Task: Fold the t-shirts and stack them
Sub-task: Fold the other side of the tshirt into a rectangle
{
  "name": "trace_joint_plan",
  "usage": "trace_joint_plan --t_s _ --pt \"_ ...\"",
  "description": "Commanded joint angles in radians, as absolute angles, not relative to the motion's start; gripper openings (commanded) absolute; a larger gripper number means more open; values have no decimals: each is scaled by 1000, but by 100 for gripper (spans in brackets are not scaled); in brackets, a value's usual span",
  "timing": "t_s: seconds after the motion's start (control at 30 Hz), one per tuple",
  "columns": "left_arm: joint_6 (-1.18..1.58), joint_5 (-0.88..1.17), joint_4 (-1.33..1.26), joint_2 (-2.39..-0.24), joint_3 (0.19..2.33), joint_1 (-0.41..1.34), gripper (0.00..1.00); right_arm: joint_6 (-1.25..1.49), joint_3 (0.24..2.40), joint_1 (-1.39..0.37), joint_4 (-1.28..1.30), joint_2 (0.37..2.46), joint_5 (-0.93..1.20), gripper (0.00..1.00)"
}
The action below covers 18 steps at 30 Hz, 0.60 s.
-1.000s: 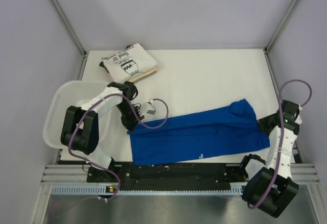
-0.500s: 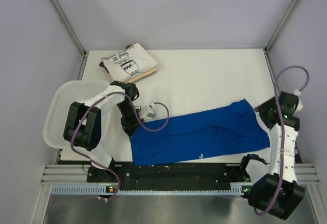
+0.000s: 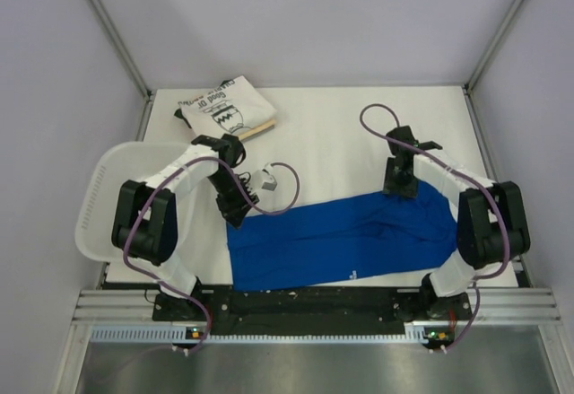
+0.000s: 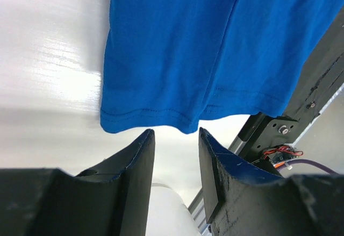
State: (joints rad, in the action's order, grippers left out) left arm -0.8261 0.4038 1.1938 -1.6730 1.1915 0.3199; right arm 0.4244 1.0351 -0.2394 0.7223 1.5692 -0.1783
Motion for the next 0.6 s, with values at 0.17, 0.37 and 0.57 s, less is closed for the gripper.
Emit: trace_joint_plan --t_s 0.17,0.37,0.57 --pt "-808 448 1193 -1652 1221 321 42 390 1075 -278 805 1641 -299 14" --pt "-819 443 1197 -1649 1218 321 42 396 1051 -278 845 1580 -272 0" --pt "-824 433 1197 -1649 1218 321 41 426 982 -320 971 1465 -152 0"
